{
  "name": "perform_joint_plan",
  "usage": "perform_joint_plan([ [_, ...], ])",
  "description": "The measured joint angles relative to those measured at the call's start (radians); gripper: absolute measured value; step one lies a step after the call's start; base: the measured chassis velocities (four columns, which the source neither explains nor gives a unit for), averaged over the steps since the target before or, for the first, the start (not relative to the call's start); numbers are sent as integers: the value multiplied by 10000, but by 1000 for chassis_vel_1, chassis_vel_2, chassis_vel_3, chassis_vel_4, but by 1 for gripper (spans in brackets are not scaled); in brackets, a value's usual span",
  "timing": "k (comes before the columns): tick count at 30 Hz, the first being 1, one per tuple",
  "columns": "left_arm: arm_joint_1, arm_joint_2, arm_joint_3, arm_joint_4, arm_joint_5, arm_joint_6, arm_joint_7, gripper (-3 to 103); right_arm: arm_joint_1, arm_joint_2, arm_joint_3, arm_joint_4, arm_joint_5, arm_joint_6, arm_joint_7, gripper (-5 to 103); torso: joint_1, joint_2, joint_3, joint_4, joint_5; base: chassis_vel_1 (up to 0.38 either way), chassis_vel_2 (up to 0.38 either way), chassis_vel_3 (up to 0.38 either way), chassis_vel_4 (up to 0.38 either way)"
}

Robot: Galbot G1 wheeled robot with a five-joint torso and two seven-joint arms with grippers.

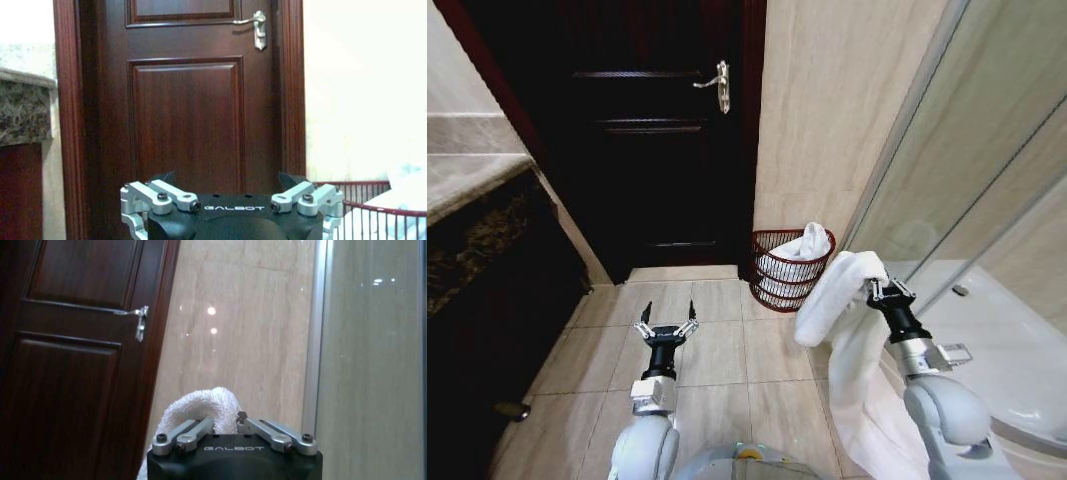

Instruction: Discard the used towel into the hamper.

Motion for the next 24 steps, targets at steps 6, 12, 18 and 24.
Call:
perform_joint_plan([
  [6, 11, -56, 165, -18, 120, -38, 21, 100, 296, 96, 102, 252, 122, -464, 32, 6, 74, 277, 204, 0, 0, 0, 0, 0, 0],
  [12, 95, -58, 141, -204, 148, -92, 22, 100, 519, 103, 114, 511, 267, -857, 52, 6, 175, 542, 367, 0, 0, 0, 0, 0, 0],
  [18, 178, -80, 126, -219, 292, -107, -34, 100, 838, 157, 246, 712, 558, -1250, 48, 6, 244, 744, 499, 0, 0, 0, 0, 0, 0],
  [24, 236, -73, 186, -258, 452, -121, -43, 100, 1102, 69, 414, 936, 1005, -1685, 128, 6, 348, 1031, 681, 0, 0, 0, 0, 0, 0],
])
